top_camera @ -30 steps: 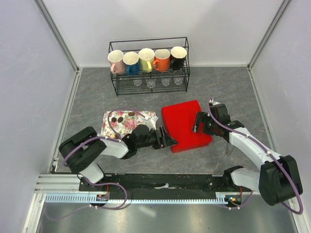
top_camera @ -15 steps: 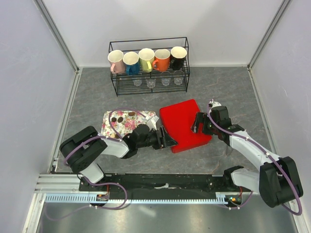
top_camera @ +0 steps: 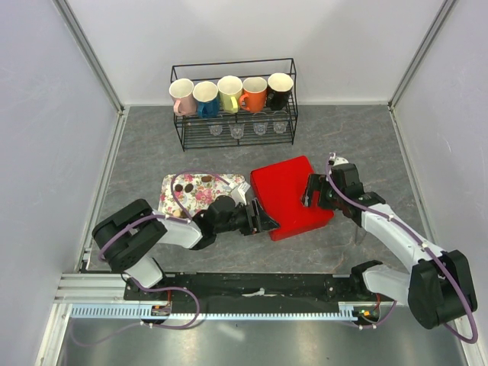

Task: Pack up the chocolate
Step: Close the box lid on the packing box.

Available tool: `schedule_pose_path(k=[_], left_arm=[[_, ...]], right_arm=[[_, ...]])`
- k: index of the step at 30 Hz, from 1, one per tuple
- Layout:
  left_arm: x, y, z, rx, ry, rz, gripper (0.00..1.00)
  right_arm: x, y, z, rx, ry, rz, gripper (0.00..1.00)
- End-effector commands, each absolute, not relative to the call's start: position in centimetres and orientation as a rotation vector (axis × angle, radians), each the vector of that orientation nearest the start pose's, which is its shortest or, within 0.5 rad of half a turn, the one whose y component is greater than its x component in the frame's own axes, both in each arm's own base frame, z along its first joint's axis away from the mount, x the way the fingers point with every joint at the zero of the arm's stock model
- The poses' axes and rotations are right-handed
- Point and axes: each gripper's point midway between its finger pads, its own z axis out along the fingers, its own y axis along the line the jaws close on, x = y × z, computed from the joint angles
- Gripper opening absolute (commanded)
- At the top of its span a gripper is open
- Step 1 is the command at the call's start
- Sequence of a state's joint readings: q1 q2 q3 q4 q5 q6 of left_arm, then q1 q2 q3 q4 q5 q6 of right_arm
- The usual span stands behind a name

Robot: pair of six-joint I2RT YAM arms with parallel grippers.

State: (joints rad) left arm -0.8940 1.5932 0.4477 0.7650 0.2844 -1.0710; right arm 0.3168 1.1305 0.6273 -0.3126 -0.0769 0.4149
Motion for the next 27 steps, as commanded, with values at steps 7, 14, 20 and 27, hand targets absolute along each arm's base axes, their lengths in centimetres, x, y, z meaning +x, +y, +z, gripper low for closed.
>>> schedule_pose_path(k=[7,14,20,27], left_arm=[[18.5,-36.6,10.3,0.039,2.178,-1.508,0.74],[18.5,-36.6,10.1,0.046,2.183,-1.504,0.74],[18.7,-36.5,10.3,0.054,2.178,-1.487,0.74],[19.3,-35.9,10.9,0.060,2.162,-1.425,0.75]], right_arm=[[27.4,12.7,8.5,0.068,2.463,0.440,0.98],[26.1,11.7,6.1,0.100,2.524,0.381,0.98],[26.8,11.9,8.3,0.128,2.440,0.414,0.98],[27.9,12.0,11.1,0.147,2.354,0.433,0.98]])
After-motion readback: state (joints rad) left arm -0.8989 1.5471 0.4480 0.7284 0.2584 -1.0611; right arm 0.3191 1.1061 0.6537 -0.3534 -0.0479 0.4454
